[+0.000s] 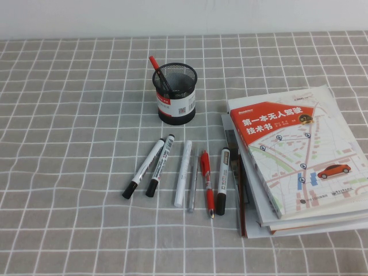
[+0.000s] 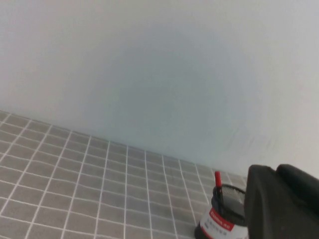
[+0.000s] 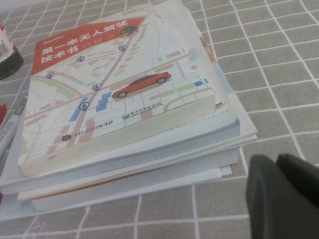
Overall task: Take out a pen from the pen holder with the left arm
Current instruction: 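Take a marker out of the pen holder and lay it on the table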
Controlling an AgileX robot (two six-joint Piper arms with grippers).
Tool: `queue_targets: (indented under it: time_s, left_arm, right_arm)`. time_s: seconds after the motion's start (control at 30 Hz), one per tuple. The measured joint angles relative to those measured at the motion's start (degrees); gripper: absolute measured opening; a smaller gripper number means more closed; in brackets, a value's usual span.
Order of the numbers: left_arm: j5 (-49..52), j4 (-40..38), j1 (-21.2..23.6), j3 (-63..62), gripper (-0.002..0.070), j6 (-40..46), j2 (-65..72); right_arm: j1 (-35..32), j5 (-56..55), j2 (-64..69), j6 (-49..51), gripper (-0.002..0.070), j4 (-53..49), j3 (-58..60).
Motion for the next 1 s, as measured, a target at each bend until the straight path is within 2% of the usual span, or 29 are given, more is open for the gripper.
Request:
queue_targets:
  time_s: [0.17,0.27,0.4,0.43,0.5,0.57,0.67,1.0]
  left_arm:
    - [0.24,0.29,-4.53,-7.06,0.0006,4.93,16.42]
    - [-1.05,0.57,-6.49,-11.18,0.0061,7.79,25.63]
    - [-5.91,1.36,-7.34,-15.63,0.0237,8.72,37.11]
    - [-6.96,1.58,-7.43,-17.3,0.0307,8.34,39.8]
    - [-8.2,1.58,-7.43,-20.17,0.0394,6.29,44.89]
    - [-9.3,1.58,-7.43,-23.27,0.0442,4.33,48.76]
    - [-12.19,1.68,-7.43,-28.46,0.0467,1.73,55.72]
    - [-18.61,3.95,-7.43,-42.13,0.0456,-4.62,74.08]
  right_arm:
    - [0.0,0.0,0.0,0.0,-0.0013,0.0,0.0]
    - [0.0,0.0,0.0,0.0,-0.0013,0.0,0.0]
    - [0.0,0.0,0.0,0.0,-0.0013,0.0,0.0]
    - [0.0,0.0,0.0,0.0,-0.0013,0.0,0.0]
    - [0.0,0.0,0.0,0.0,-0.0013,0.0,0.0]
    - [0.0,0.0,0.0,0.0,-0.0013,0.0,0.0]
    - [0.0,0.0,0.0,0.0,-0.0013,0.0,0.0]
    - [0.0,0.0,0.0,0.0,-0.0013,0.0,0.0]
